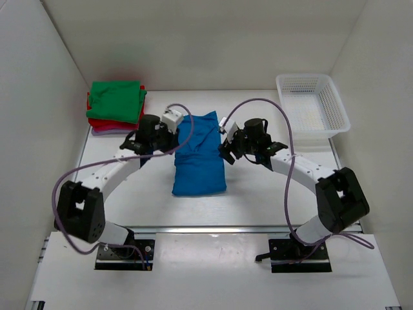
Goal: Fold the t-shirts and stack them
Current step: Grab one side of the 2/3 rectangular tshirt with both arms, then fold the long partially folded tshirt into a neat square
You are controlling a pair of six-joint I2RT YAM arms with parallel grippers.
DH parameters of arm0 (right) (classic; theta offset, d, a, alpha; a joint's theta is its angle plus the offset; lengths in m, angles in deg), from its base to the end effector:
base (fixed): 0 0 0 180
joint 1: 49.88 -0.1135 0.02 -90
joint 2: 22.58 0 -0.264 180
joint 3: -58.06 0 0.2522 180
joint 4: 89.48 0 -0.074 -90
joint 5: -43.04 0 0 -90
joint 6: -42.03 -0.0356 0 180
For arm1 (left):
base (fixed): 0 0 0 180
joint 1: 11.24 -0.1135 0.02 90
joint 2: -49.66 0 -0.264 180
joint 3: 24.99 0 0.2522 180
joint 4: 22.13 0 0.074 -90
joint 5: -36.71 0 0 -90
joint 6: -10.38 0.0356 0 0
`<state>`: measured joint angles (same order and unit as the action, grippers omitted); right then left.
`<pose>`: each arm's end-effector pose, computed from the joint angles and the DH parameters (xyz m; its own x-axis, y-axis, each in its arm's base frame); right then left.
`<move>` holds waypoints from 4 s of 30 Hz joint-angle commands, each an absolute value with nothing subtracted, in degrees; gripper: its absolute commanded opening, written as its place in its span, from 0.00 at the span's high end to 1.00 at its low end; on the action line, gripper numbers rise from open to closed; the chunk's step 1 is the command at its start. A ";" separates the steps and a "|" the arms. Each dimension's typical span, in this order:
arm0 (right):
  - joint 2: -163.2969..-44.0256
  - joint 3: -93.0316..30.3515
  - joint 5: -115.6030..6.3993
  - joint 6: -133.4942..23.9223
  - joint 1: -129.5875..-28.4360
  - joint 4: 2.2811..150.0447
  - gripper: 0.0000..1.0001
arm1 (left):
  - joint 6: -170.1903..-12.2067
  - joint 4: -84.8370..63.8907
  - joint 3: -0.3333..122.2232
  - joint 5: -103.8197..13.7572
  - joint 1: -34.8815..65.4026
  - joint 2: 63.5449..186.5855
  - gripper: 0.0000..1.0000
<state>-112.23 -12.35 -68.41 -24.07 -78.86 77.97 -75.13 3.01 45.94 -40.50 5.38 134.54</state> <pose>0.2977 0.1798 0.2379 -0.1285 -0.5022 -0.8552 -0.8476 0.5033 -0.1682 0.3097 -0.1007 0.2471 -0.5676 0.2491 -0.7847 0.4895 0.8685 -0.0784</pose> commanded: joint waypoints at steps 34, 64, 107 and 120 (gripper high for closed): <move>-105.37 7.38 -73.59 -18.26 -88.38 84.40 0.15 | -32.16 -0.37 14.00 -35.98 24.00 110.74 0.11; -105.11 12.74 -71.74 -15.28 -93.65 89.59 0.25 | -27.94 5.87 18.04 -40.55 26.90 120.67 0.28; -89.82 4.84 -83.52 -29.43 -94.54 54.00 1.00 | -40.13 37.52 28.77 -17.79 27.60 104.18 1.00; -89.82 -7.11 -90.46 -26.27 -94.10 37.13 1.00 | -52.11 42.34 35.53 -13.22 26.12 98.70 1.00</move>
<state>-89.95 -2.58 -87.43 -28.09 -95.01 42.08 -49.80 40.16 31.54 -16.32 26.80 98.87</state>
